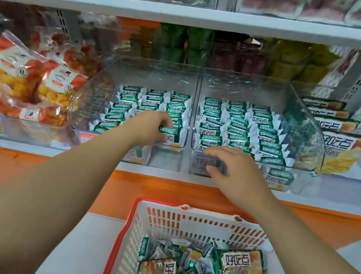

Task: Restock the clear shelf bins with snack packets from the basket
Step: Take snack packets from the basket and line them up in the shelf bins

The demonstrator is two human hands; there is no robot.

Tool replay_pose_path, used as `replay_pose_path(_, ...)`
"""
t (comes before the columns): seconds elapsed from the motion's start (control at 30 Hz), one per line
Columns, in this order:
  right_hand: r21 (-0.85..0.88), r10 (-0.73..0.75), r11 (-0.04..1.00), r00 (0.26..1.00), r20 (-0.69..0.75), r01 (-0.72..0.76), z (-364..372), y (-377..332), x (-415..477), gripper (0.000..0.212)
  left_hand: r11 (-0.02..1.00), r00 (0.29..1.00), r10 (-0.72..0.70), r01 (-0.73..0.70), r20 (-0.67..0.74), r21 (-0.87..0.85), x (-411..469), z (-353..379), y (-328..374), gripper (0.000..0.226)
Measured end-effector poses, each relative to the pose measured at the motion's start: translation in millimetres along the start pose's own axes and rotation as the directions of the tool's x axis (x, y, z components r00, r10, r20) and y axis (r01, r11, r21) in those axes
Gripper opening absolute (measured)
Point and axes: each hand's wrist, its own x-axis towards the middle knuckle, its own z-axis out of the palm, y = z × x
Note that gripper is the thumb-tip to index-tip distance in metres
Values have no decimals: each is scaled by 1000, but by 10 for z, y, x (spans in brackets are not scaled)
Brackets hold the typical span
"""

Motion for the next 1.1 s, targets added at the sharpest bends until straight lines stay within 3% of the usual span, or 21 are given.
replay_pose_path(0.13,-2,-24,1000,1000,-12,24,4,27,14,35,999,1000,-31,31,1,-5,91,43,-10,30)
replay_pose_path(0.33,10,-32,999,999,-20,32,6,29,18,32,986,994,-59,44,89,163,217,108,23,20)
replay_pose_path(0.43,7,-49,999,999,-22,49,1,38,17,33,985,990,-93,76,108,153,254,107,2,22)
replay_pose_path(0.53,18,-62,998,997,-53,63,54,73,-4,32,991,985,-132,127,116,44,204,31,-55,37)
replay_pose_path(0.6,40,-97,994,979,-180,106,139,92,-65,28,993,993,-113,112,-26,-43,71,-20,-45,41)
replay_pose_path(0.67,-51,-231,973,921,-313,226,246,121,-148,22,992,952,-55,18,-302,-123,-183,7,-1,27)
replay_pose_path(0.7,-120,-318,948,890,-326,295,314,144,-186,20,983,909,-20,-57,-417,-172,-358,62,18,20)
replay_pose_path(0.77,-195,-437,896,866,-242,398,463,187,-241,18,944,860,28,-190,-510,-268,-738,231,20,15)
replay_pose_path(0.87,-164,-386,916,917,-103,367,697,266,-306,26,902,915,-38,-141,-401,-408,-1087,601,-200,16)
replay_pose_path(0.97,-153,-107,980,987,122,125,1022,392,-449,22,930,987,-68,11,-142,-367,-1169,990,-526,18)
replay_pose_path(1.03,-155,95,987,942,321,-47,1261,548,-614,16,957,998,-58,65,32,-283,-1220,1221,-678,19)
replay_pose_path(1.1,-223,190,970,879,438,-98,1453,686,-790,15,991,974,-56,81,218,-108,-1278,1411,-772,40)
